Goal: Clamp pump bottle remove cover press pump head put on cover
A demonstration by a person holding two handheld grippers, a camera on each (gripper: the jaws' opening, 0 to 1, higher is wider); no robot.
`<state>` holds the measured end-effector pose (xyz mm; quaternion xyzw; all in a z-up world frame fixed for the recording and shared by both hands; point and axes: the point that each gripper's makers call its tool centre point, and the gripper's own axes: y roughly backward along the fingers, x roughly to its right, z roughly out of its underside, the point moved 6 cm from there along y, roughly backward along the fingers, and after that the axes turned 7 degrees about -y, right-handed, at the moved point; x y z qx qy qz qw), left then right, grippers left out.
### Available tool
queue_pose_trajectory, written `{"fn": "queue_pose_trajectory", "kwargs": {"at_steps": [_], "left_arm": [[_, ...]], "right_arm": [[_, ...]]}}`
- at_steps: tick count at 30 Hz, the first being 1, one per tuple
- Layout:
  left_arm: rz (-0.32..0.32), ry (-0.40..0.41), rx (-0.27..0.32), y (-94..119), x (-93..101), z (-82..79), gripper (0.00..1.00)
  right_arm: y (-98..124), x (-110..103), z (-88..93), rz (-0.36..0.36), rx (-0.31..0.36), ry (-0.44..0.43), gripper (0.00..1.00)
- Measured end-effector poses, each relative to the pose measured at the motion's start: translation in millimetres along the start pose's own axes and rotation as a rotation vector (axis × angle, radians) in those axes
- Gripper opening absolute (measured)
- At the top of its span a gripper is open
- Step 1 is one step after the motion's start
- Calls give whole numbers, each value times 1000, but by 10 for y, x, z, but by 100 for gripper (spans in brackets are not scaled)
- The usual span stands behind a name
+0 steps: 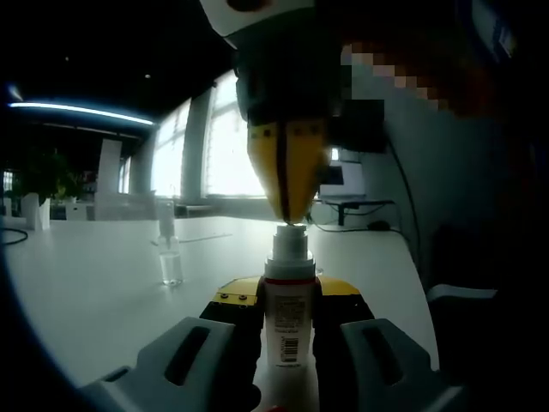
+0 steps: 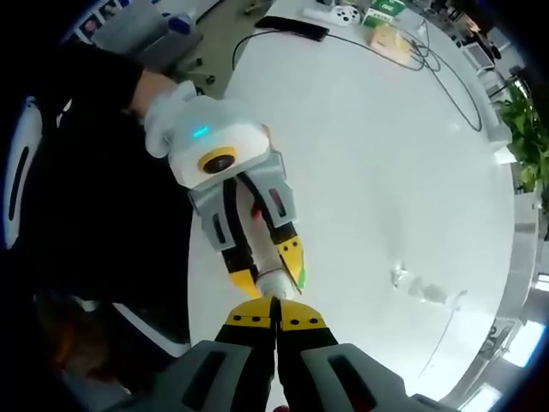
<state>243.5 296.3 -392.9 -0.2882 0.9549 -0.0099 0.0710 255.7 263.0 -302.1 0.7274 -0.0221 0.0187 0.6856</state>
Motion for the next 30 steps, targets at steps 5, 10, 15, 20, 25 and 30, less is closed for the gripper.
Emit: {"fn": "queue_pose_trajectory", "kwargs": {"at_steps": [5,10,15,20,25,30], "left_arm": [[0,-2,1,-2,3,-2,13],[0,-4,1,-3,6,-7,13],[0,-4,1,-2,0,-6,13],[0,-4,2,-4,4,-8,13],[-1,-3,1,-3,4,-10,13],[3,3,4,0,-7,-6,13]], "right_arm": [[39,-1,-5,12,-6,25,0],[63,8,-15,10,-13,44,0],[65,5,-15,4,-8,46,0],[65,2,-10,-1,-2,37,0],[64,-6,-12,3,-4,40,0],[63,-10,-14,7,-4,40,0]]}}
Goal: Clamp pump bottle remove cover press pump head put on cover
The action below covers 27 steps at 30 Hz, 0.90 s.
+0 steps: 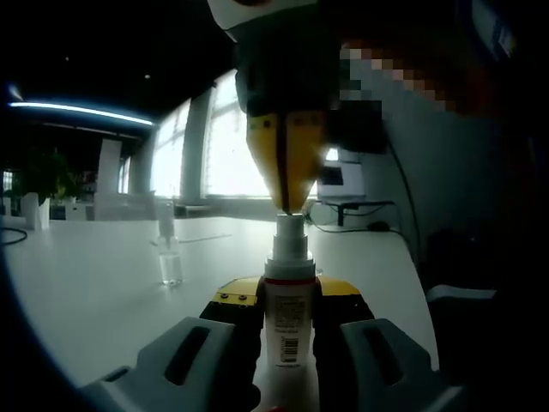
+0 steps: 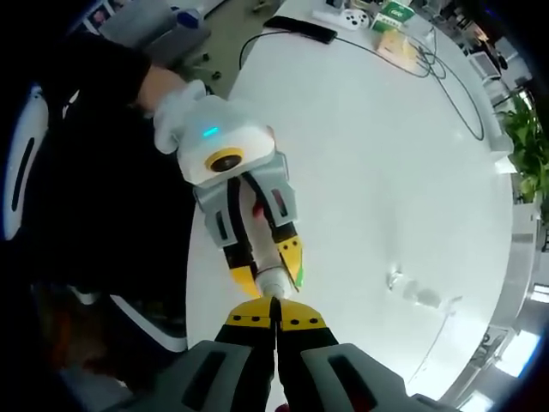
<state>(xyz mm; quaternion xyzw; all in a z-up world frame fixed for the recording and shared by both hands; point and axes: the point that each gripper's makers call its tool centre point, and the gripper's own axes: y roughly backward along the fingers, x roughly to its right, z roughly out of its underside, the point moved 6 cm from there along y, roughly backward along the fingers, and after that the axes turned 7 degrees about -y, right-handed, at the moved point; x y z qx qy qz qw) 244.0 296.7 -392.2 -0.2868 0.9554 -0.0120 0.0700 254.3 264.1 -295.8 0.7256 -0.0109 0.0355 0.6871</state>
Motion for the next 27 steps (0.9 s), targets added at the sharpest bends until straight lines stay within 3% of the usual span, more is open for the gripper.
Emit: {"fn": "queue_pose_trajectory", "kwargs": {"at_steps": [8,11,27], "left_arm": [[0,-3,0,-7,1,-2,13],[-1,21,32,15,-19,-59,13],[-5,-1,27,4,-13,-35,12]], "right_arm": [[-2,-1,7,2,9,-1,0],[-3,-2,4,2,9,1,0],[-14,-3,6,2,-6,6,0]]}}
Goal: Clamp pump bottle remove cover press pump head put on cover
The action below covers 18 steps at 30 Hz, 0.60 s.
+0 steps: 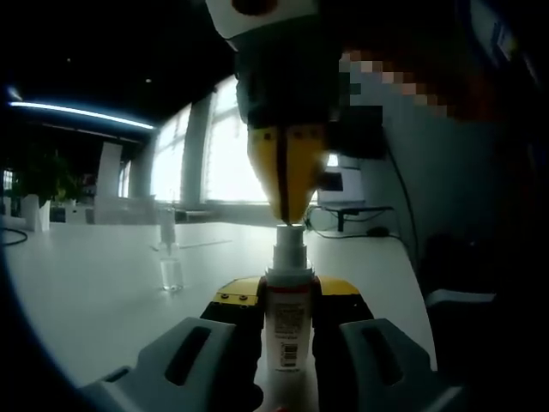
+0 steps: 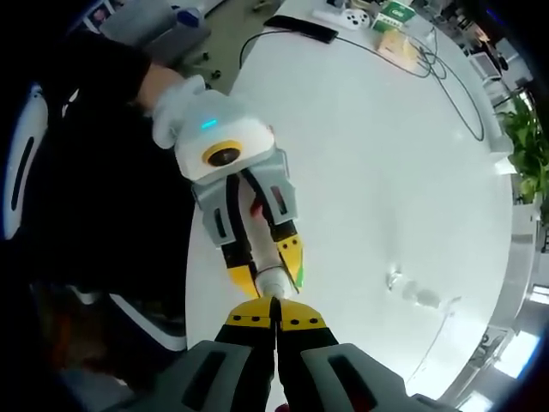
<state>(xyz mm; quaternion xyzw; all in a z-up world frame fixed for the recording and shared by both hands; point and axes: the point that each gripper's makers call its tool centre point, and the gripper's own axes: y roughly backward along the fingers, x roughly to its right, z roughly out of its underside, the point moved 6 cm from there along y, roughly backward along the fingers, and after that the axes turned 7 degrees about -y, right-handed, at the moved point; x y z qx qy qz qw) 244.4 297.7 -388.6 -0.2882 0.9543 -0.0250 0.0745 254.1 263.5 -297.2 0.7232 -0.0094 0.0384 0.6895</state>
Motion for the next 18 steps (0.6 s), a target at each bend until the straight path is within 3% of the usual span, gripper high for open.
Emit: {"fn": "queue_pose_trajectory", "kwargs": {"at_steps": [18], "left_arm": [[1,3,-1,-1,-2,-8,12]], "right_arm": [[-60,-3,-21,-6,-18,11,0]]}}
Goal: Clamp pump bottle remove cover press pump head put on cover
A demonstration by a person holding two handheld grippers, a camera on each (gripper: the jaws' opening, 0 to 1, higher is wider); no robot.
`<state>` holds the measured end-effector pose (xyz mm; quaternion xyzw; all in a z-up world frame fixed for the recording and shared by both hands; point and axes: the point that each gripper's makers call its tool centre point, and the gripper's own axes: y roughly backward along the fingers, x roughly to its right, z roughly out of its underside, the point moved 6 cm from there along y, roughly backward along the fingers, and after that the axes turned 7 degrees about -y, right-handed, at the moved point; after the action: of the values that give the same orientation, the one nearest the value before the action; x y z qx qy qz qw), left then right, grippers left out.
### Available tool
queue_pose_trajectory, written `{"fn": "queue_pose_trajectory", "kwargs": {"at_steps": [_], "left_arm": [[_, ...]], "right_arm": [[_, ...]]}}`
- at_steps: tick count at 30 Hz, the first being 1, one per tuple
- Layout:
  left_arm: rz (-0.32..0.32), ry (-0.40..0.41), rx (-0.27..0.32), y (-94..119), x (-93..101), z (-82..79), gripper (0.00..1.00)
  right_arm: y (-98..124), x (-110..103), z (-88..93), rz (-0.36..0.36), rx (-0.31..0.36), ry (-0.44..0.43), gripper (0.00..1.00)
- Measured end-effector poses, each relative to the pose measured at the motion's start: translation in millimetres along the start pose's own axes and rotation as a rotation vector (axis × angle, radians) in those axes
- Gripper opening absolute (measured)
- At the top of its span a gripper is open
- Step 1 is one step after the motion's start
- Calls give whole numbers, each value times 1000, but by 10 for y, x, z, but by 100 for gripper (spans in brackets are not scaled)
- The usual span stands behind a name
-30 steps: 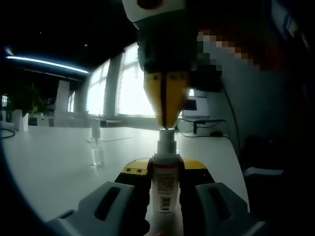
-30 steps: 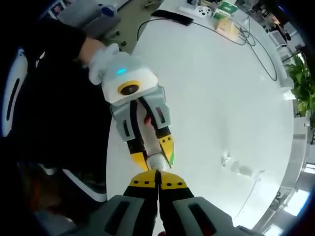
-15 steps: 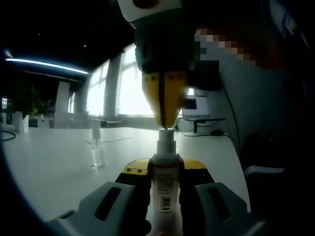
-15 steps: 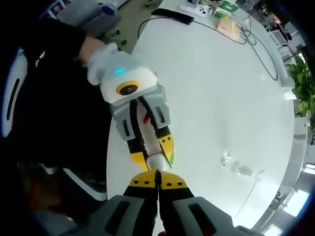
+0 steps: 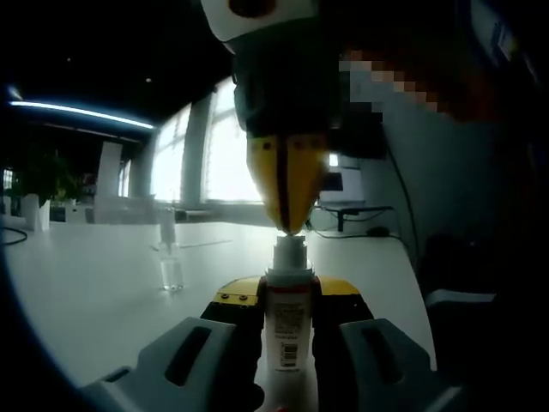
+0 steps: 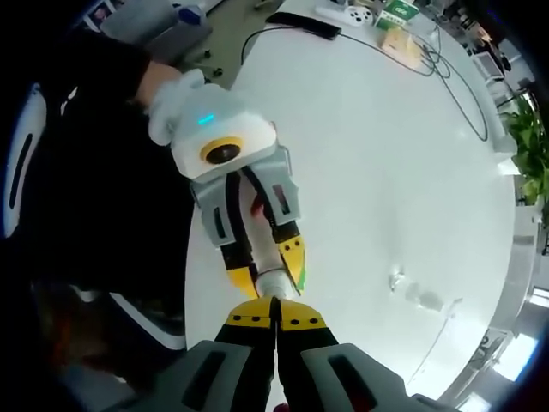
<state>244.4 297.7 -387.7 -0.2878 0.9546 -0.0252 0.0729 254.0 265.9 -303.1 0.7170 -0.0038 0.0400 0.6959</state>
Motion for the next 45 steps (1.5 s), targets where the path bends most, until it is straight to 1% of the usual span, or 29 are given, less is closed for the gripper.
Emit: {"fn": "queue_pose_trajectory", "kwargs": {"at_steps": [5,11,15,19,28,39,45], "left_arm": [[0,2,0,0,0,-1,12],[-1,6,0,0,-1,-2,12],[-1,8,1,-2,-5,-2,12],[-1,7,2,-2,-5,-2,12],[-1,7,4,0,-6,-1,12],[-1,6,5,4,0,1,12],[-2,6,5,6,7,-1,12]], "right_arm": [[11,2,7,6,-6,13,0],[65,36,48,-31,41,-11,0],[69,27,49,-38,52,-15,0],[73,25,42,-36,46,-8,0],[65,11,10,-21,3,17,0],[66,22,25,-28,22,3,0],[63,17,17,-25,15,13,0]]}}
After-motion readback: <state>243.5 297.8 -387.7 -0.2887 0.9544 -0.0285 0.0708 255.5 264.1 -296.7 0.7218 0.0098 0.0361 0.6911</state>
